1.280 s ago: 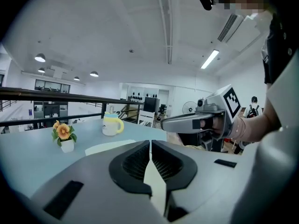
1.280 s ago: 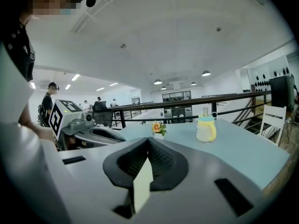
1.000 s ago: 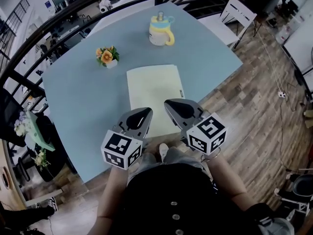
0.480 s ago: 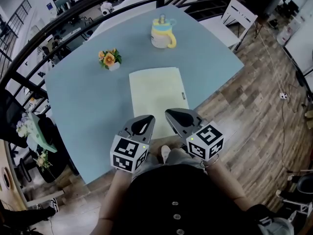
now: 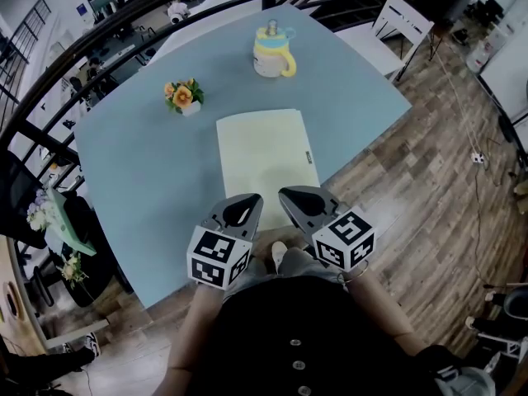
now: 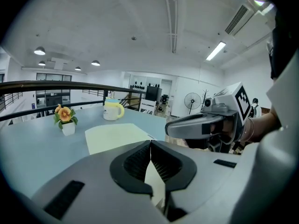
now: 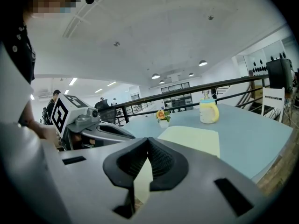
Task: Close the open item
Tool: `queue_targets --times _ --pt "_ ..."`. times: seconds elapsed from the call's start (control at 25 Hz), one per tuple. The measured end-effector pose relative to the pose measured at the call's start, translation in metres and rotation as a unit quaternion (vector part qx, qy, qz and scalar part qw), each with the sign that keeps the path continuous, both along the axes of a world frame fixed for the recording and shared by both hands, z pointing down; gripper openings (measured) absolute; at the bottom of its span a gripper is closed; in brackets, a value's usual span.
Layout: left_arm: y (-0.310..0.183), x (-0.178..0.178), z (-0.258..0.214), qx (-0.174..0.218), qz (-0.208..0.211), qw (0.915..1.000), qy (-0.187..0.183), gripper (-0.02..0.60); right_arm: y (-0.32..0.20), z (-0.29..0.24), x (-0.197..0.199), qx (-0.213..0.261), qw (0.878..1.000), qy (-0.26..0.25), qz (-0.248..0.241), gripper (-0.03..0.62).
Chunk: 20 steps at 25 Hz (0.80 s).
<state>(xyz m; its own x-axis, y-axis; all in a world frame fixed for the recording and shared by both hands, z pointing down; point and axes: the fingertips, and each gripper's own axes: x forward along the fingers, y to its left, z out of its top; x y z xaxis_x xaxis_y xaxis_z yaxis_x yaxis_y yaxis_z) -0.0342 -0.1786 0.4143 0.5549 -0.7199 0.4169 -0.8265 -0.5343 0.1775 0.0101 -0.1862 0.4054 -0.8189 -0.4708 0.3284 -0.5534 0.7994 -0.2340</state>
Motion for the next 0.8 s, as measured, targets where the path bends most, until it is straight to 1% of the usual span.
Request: queue_targets --times 0.32,0.8 --pt "0.0049 0.0013 0.001 -0.006 0.005 1.0 0.0 0.02 0.0047 0.0049 0.0041 -0.013 1.0 0.012 -0.002 0.003" --pt "0.0091 -0.0001 0.0038 -0.01 0.003 0.9999 0.0 0.019 0.0078 0.0084 0.0093 -0.019 1.0 0.016 0.004 0.003"
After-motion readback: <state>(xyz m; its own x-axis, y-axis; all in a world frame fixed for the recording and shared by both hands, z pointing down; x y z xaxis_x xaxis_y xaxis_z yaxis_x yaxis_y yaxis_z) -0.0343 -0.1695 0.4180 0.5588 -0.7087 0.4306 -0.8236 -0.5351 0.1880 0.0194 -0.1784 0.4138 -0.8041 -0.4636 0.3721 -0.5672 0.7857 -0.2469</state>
